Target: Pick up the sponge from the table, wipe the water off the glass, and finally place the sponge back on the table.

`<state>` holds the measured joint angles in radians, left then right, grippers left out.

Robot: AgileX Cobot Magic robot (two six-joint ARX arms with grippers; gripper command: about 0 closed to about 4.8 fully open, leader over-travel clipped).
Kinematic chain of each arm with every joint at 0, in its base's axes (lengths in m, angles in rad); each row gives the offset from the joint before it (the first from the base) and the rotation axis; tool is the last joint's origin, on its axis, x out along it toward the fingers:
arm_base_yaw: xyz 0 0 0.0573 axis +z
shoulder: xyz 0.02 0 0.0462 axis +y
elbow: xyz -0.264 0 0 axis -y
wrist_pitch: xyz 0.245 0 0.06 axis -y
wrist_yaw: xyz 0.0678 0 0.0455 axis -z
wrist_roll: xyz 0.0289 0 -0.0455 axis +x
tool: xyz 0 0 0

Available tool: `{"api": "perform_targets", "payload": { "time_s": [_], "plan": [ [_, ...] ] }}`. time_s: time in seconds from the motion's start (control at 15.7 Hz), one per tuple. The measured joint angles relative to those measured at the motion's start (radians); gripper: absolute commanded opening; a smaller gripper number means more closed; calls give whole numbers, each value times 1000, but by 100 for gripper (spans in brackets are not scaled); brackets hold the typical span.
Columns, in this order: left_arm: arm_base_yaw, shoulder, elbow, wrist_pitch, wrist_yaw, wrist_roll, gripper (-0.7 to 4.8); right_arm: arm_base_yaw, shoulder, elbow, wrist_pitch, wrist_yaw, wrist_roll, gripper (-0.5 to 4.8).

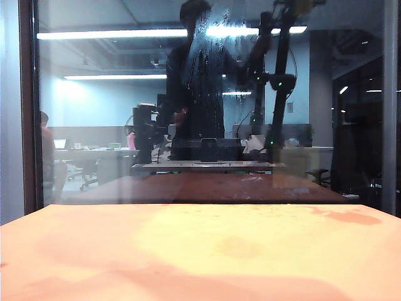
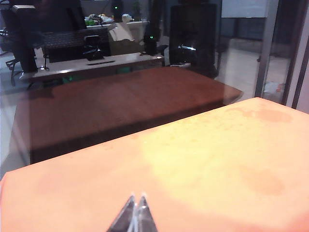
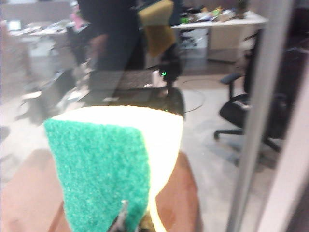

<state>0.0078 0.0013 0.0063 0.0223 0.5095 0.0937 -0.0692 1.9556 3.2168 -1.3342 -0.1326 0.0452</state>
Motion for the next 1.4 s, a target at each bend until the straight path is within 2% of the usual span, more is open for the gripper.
{"api": "perform_targets", "payload": {
  "time_s": [0.25,0.64,0.89,1.21,1.4],
  "plan": [
    [0,0,0,0,0,0,-6,57,0,0,-2,1,0,-9],
    [0,0,0,0,0,0,-6,59,-3,-11,9,5,10,-9],
    [0,0,0,0,0,0,-6,90,-43,-147,65,20,8,-9],
    [0,0,0,0,1,0,-6,86,-69,-211,119,39,4,-9],
    [0,0,0,0,1,0,-6,86,-156,-385,221,50,-2,-9]
  ]
}}
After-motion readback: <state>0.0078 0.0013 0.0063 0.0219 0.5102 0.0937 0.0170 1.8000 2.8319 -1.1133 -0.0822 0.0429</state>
